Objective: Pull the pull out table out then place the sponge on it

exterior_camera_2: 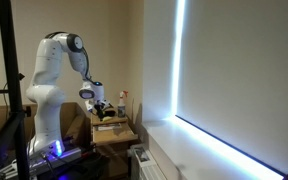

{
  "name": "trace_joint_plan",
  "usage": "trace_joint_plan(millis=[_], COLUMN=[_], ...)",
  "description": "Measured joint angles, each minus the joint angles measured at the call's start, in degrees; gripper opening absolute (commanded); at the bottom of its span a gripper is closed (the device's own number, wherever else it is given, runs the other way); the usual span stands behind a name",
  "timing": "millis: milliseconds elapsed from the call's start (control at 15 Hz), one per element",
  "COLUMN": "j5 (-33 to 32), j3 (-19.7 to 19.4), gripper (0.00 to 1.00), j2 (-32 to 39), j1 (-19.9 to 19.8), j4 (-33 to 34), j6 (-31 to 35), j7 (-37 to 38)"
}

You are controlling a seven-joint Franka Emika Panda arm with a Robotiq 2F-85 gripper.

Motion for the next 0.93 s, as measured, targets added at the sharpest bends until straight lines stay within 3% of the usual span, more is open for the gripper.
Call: trace_joint_plan(millis=[200,333,467,533,667,933], j5=[0.03,-1.56,-8.11,-13.64,-24.59,-46.51], j3=[0.10,0.17,0.12,-0.93,-7.13,-25.63], gripper=[1.00,1.00,1.00,1.00,1.00,1.00], j2=[-1.05,2.04,7.58,10.62,15.10,18.71], j1=[0.45,0.80,3.26,6.30,15.30,33.48], j4=[-0.78,0.33,3.35,5.12,7.71,10.28], j6=[-0.48,-0.56,0.11,1.02,2.44,2.42], j7=[0.14,0.21,1.70,4.94,12.62,28.40])
